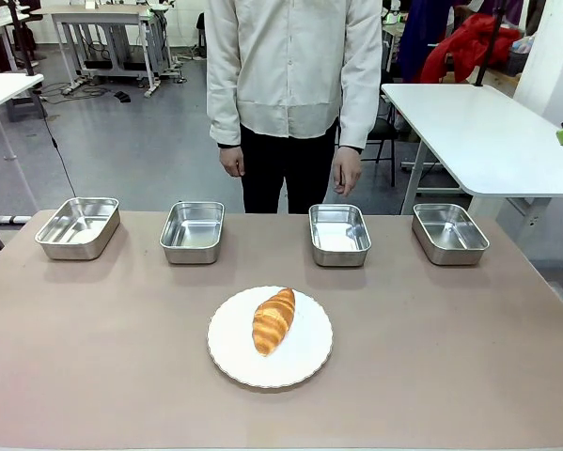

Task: Place the bread in the container.
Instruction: Place the Butter Roll into the Airtight Container indicated by the human.

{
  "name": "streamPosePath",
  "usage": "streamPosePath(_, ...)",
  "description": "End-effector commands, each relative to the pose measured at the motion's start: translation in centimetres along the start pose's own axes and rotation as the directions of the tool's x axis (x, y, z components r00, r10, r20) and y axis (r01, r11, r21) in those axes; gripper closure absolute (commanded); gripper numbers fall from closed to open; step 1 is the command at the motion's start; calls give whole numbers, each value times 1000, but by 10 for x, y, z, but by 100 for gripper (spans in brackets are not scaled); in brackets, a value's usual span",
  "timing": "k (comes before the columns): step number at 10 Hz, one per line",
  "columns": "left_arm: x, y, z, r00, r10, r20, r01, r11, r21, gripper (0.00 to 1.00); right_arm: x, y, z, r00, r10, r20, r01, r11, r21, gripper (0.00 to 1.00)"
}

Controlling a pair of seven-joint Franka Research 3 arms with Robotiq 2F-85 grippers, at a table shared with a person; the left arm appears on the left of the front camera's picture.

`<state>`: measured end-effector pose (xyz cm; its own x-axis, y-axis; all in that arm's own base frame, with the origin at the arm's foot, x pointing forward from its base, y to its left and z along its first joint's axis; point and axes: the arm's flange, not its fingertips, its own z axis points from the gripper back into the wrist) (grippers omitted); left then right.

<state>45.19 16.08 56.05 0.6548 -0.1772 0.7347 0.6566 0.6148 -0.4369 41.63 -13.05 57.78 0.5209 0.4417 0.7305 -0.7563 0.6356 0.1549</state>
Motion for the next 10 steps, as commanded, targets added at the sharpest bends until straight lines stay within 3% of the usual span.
streamPosePath(1,0,-2,1,1000,-1,0,1,1000,-8,0,1,0,0,1000,9,19,-10,1000,9,0)
streamPosePath(10,0,-2,1,1000,-1,0,1,1000,-8,0,1,0,0,1000,9,19,-10,1000,9,0)
